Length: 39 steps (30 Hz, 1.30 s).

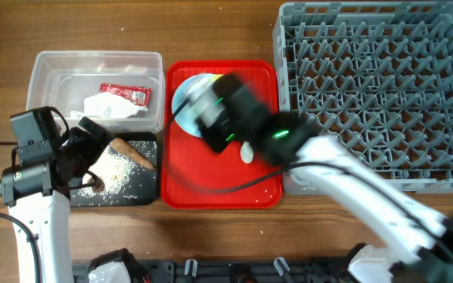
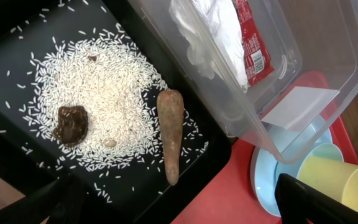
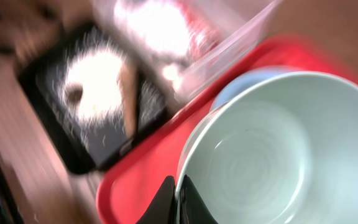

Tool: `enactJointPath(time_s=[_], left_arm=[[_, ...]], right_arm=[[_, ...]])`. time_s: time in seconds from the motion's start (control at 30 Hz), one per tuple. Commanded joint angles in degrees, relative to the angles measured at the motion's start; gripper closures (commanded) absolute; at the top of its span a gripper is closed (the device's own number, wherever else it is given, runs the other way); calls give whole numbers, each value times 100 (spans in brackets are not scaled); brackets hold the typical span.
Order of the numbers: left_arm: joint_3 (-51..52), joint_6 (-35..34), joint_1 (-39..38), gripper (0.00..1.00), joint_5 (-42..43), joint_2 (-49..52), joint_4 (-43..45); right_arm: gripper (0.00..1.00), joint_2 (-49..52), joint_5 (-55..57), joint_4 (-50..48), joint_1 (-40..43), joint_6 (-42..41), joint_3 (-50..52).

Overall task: Sort waste into correct bins and load items into the dishwasher rack
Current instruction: 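Lift the green bowl and place it in the dish rack's back-left corner, then move the right gripper back and grasp the yellow cup on the plate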

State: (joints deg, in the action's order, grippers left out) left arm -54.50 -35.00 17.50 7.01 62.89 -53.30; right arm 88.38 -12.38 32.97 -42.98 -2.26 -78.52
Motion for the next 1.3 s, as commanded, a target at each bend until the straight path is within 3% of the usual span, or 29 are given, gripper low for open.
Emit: enactJointPath(time_s=[0.0, 0.1, 0.2, 0.3, 0.43, 0.67, 0.7, 0.77, 0.8, 0.83, 1.03, 1.17, 1.2, 1.27], left_arm=[[-7, 4, 26, 0, 66, -11, 13], [-7, 4, 26, 0, 66, -11, 11], [-4, 4, 26, 0, 66, -11, 11], [-7, 4, 26, 0, 66, -11, 11], [-7, 4, 26, 0, 66, -11, 11], [-7, 4, 26, 0, 66, -11, 11], [-7, 4, 26, 0, 66, -11, 11], [-7, 4, 26, 0, 66, -11, 11], [-7, 4, 26, 0, 66, -11, 11], [-7, 4, 26, 0, 66, -11, 11], [-7, 4, 26, 0, 66, -11, 11], [-7, 4, 26, 0, 66, -11, 11], [-4, 2, 26, 0, 68, -11, 11], [-7, 2, 26, 0, 68, -11, 13]], right_arm=[[96, -352, -2253, -313, 1674, 76, -83], [96, 96, -4653, -1311, 3539, -254, -70], [96, 1115, -5608, -2651, 4741, -1517, -70], [96, 2483, -6384, -4627, 5351, -2979, -70], [96, 3486, -6404, -5788, 5689, -3976, -70], [91, 3591, -6787, -5764, 6135, -4061, -68], [73, 3591, -6933, -5768, 6234, -4148, -68], [66, 3591, -7160, -5764, 6441, -4148, -68], [43, 3591, -7178, -5759, 6546, -4166, -68], [35, 3591, -7178, -5761, 6623, -4258, -68], [44, 3515, -7156, -5954, 7086, -4981, -68], [46, 2664, -6822, -5908, 6889, -4970, -68], [46, 2247, -6441, -5560, 6669, -4675, -66], [45, 1056, -4153, -3626, 6026, -3246, -66]])
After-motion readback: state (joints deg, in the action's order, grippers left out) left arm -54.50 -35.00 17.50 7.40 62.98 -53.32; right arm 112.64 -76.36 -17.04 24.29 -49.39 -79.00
